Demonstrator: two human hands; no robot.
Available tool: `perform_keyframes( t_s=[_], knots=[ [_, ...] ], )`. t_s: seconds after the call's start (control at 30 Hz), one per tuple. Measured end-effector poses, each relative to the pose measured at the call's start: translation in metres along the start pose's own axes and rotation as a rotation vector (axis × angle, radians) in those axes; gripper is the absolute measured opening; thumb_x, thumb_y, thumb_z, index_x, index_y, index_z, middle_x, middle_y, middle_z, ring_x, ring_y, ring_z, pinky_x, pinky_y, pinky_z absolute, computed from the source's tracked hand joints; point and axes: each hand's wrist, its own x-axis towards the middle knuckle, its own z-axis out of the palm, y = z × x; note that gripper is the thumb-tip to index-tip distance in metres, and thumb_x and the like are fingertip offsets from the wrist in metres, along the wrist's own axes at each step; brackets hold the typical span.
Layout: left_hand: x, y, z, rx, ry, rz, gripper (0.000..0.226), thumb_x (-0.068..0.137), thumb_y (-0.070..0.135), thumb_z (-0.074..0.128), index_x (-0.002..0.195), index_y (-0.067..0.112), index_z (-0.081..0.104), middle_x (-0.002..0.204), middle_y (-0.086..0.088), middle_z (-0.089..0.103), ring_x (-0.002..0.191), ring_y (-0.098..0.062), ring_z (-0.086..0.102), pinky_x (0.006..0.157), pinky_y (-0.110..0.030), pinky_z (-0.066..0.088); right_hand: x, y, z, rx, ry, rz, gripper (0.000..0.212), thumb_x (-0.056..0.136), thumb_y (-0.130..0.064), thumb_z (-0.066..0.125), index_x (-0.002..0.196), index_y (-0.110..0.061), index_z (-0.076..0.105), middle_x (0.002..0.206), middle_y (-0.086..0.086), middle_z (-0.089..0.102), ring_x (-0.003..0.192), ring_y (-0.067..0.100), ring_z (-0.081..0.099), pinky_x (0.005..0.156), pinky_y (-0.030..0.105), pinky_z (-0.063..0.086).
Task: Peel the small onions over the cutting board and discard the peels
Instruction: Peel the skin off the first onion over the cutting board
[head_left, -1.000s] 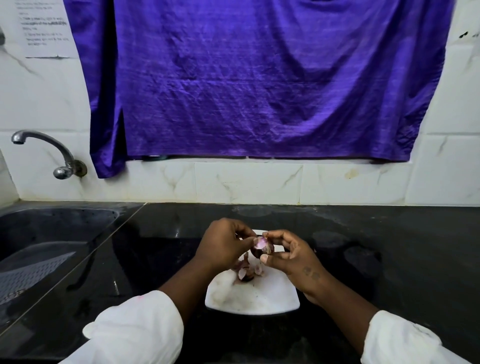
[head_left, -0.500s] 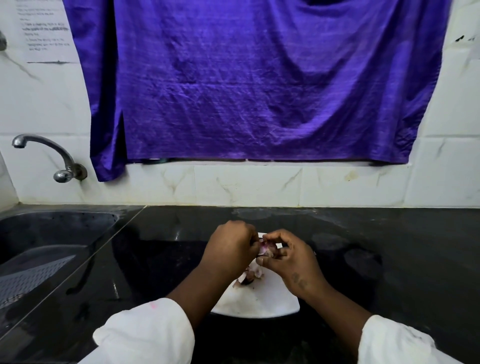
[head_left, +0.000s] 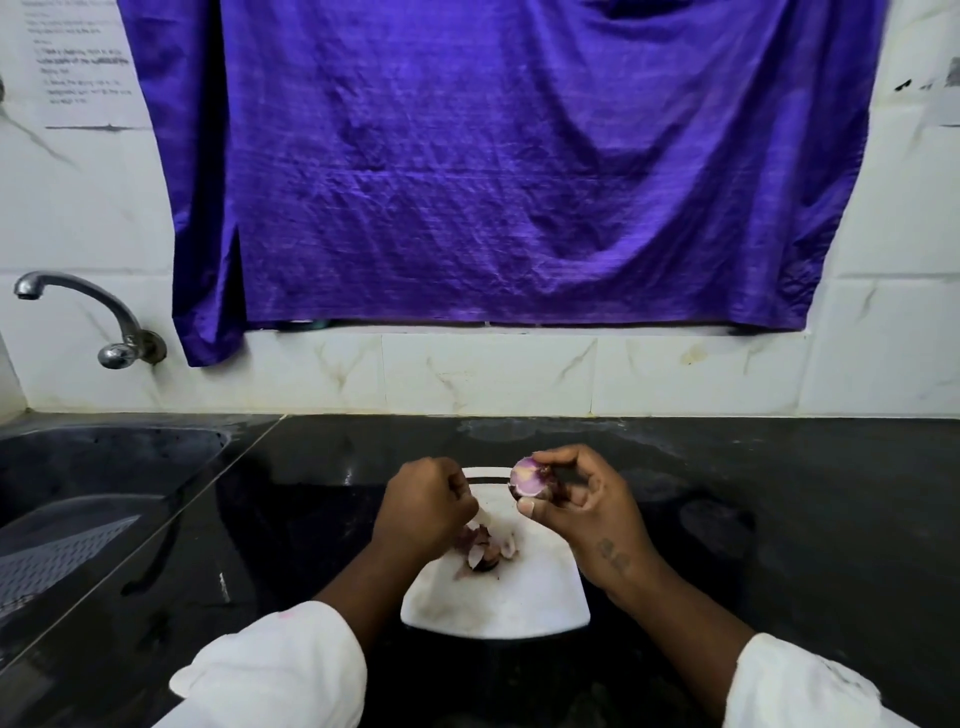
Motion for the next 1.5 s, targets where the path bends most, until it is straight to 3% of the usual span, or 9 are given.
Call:
perform_keyframes(
  t_s=[0.2, 0.33, 0.43, 0.5, 0.57, 0.8, 1.13, 1.33, 1.5],
  knots=[
    [-0.001, -0.002, 0.011, 0.081, -0.120, 0.068, 0.023, 0.086, 0.011, 0.066, 0.096, 0.023, 0.082, 0.094, 0.007, 0.079, 0.089, -0.012, 0.072, 0.076, -0.026, 0.056, -0.001, 0.003, 0.003, 0.065, 0.030, 0.050, 0.045, 0.077, 0.021, 0.074, 0.115, 0.000, 0.061, 0.113, 0.016, 0.071, 0.086, 0.013, 0.076, 0.072, 0.019, 0.057],
    [0.000, -0.004, 0.008, -0.019, -0.068, 0.077, 0.011, 0.087, 0.023, 0.074, 0.077, 0.027, 0.078, 0.077, 0.011, 0.077, 0.070, -0.005, 0.070, 0.067, -0.030, 0.059, -0.004, 0.011, 0.001, 0.027, 0.047, 0.120, 0.042, 0.079, 0.006, 0.081, 0.114, -0.010, 0.064, 0.115, 0.007, 0.074, 0.091, 0.013, 0.075, 0.074, 0.019, 0.056],
    [-0.004, 0.003, 0.006, -0.211, -0.020, 0.133, 0.014, 0.088, 0.015, 0.075, 0.093, 0.028, 0.077, 0.087, 0.012, 0.074, 0.068, -0.002, 0.068, 0.063, -0.024, 0.054, -0.004, 0.014, 0.001, -0.010, 0.066, 0.155, 0.039, 0.077, -0.007, 0.087, 0.108, -0.014, 0.065, 0.111, 0.003, 0.075, 0.098, 0.021, 0.074, 0.082, 0.030, 0.061],
    [-0.007, 0.007, 0.004, -0.341, -0.014, 0.212, 0.024, 0.088, 0.008, 0.073, 0.104, 0.026, 0.076, 0.099, 0.012, 0.072, 0.077, -0.002, 0.068, 0.063, -0.014, 0.050, -0.003, 0.015, 0.003, 0.006, 0.070, 0.171, 0.038, 0.077, -0.010, 0.088, 0.107, -0.013, 0.065, 0.108, 0.007, 0.075, 0.102, 0.034, 0.073, 0.090, 0.046, 0.062],
    [-0.009, 0.009, 0.003, -0.378, -0.038, 0.299, 0.024, 0.089, 0.013, 0.075, 0.106, 0.030, 0.077, 0.104, 0.014, 0.072, 0.087, -0.003, 0.068, 0.068, -0.015, 0.051, -0.003, 0.014, 0.003, 0.027, 0.055, 0.187, 0.037, 0.080, -0.008, 0.085, 0.111, -0.014, 0.065, 0.107, 0.011, 0.075, 0.104, 0.039, 0.072, 0.092, 0.051, 0.060],
    [-0.005, 0.002, 0.003, -0.336, -0.029, 0.313, 0.015, 0.089, 0.031, 0.080, 0.103, 0.037, 0.078, 0.100, 0.017, 0.072, 0.095, 0.000, 0.066, 0.073, -0.025, 0.055, 0.000, 0.011, 0.000, -0.040, -0.051, 0.209, 0.043, 0.081, -0.007, 0.083, 0.118, -0.027, 0.074, 0.121, 0.003, 0.073, 0.113, 0.025, 0.070, 0.099, 0.046, 0.058],
    [0.004, 0.003, -0.006, -0.448, -0.159, 0.303, 0.014, 0.083, 0.012, 0.085, 0.090, 0.022, 0.078, 0.086, 0.005, 0.077, 0.074, -0.002, 0.069, 0.065, -0.020, 0.056, 0.001, 0.005, -0.005, -0.053, -0.121, 0.187, 0.043, 0.079, 0.001, 0.082, 0.115, -0.021, 0.074, 0.114, 0.009, 0.076, 0.098, 0.027, 0.075, 0.088, 0.032, 0.060],
    [0.016, -0.002, -0.022, -0.433, -0.418, 0.303, 0.017, 0.087, 0.006, 0.082, 0.086, 0.023, 0.076, 0.081, 0.004, 0.074, 0.075, -0.009, 0.070, 0.073, -0.037, 0.063, 0.002, 0.007, -0.006, -0.069, -0.152, 0.196, 0.039, 0.077, -0.002, 0.085, 0.111, -0.018, 0.077, 0.118, 0.016, 0.072, 0.093, 0.031, 0.071, 0.094, 0.046, 0.060],
    [0.014, -0.005, -0.019, -0.474, -0.394, 0.290, 0.016, 0.087, 0.007, 0.081, 0.082, 0.021, 0.075, 0.076, 0.004, 0.072, 0.072, -0.009, 0.067, 0.071, -0.036, 0.060, 0.002, 0.011, -0.001, -0.094, -0.078, 0.182, 0.030, 0.077, -0.005, 0.086, 0.102, -0.020, 0.079, 0.113, 0.015, 0.073, 0.098, 0.028, 0.072, 0.094, 0.046, 0.060]
  ],
)
